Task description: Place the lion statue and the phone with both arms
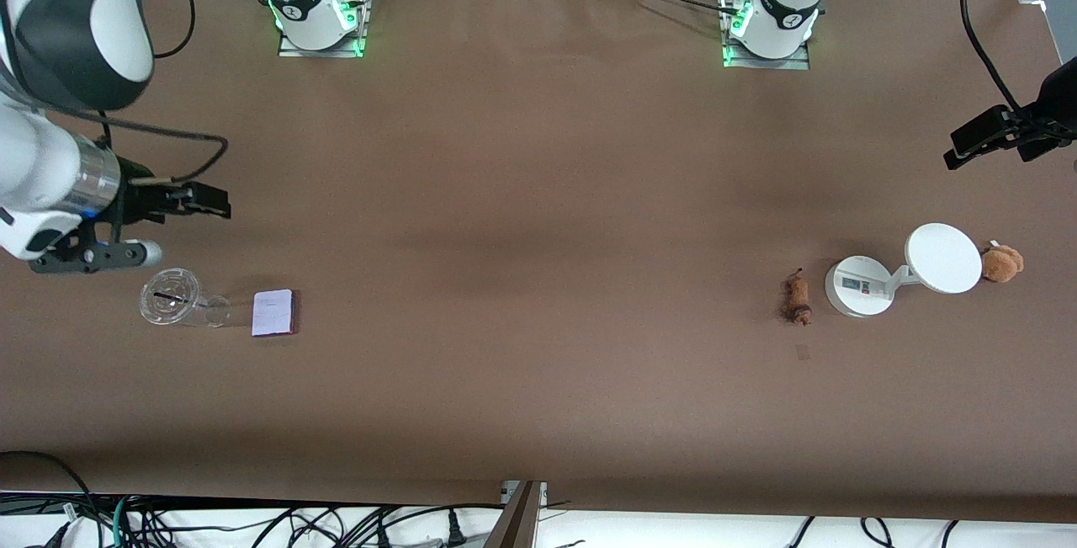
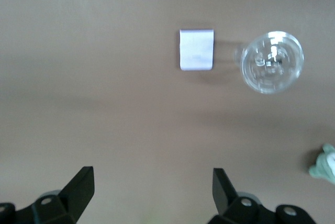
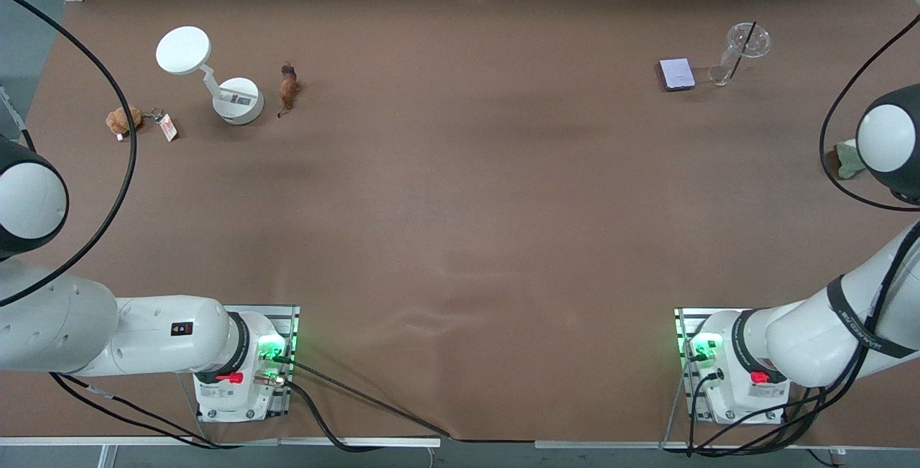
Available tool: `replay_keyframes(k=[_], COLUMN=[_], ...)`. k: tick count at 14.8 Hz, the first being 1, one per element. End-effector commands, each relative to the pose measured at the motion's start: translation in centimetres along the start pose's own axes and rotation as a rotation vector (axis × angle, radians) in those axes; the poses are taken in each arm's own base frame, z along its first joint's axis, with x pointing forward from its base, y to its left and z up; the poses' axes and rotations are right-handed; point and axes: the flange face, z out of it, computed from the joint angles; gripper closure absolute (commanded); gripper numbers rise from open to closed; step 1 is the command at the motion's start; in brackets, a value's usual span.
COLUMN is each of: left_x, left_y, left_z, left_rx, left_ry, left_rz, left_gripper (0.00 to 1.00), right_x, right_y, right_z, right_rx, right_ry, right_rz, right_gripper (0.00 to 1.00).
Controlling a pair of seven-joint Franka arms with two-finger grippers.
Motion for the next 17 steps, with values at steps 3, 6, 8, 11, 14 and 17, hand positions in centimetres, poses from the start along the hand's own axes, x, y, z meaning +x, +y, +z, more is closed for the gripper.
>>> replay_keyframes(k=[3, 6, 8, 11, 14, 17], left_x=[-0.4, -0.5, -0.4, -0.4, -0.4, -0.5], left_y=[1.1, 0.7, 0.5, 1.0, 0.9, 1.2], left_z=[-0.4, -0.2, -0.2, -0.1, 0.0, 0.5], left_rx=[0.021, 0.015, 0.007, 0.015, 0.025, 0.027], left_ry=[-0.042, -0.059, -0.060, -0.059, -0.061, -0.076], left_rz=[0.022, 0.019, 0.018, 0.017, 0.030, 0.035], left_gripper=[0.00, 0.00, 0.00, 0.00, 0.00, 0.00], right_x=[-5.4, -8.3, -8.5, -7.3, -7.0, -6.9], right_y=[1.3, 1.9, 2.0, 1.7, 0.9, 0.4], right_z=[-5.4, -7.0, -7.1, -6.2, -6.1, -5.9], right_rx=[-0.066, -0.047, -0.043, -0.042, -0.046, -0.051], right_ry=[0.071, 0.099, 0.093, 0.078, 0.079, 0.075], right_rz=[-0.024, -0.026, -0.026, -0.028, -0.041, -0.050], right_gripper=[0.00, 0.00, 0.00, 0.00, 0.00, 0.00])
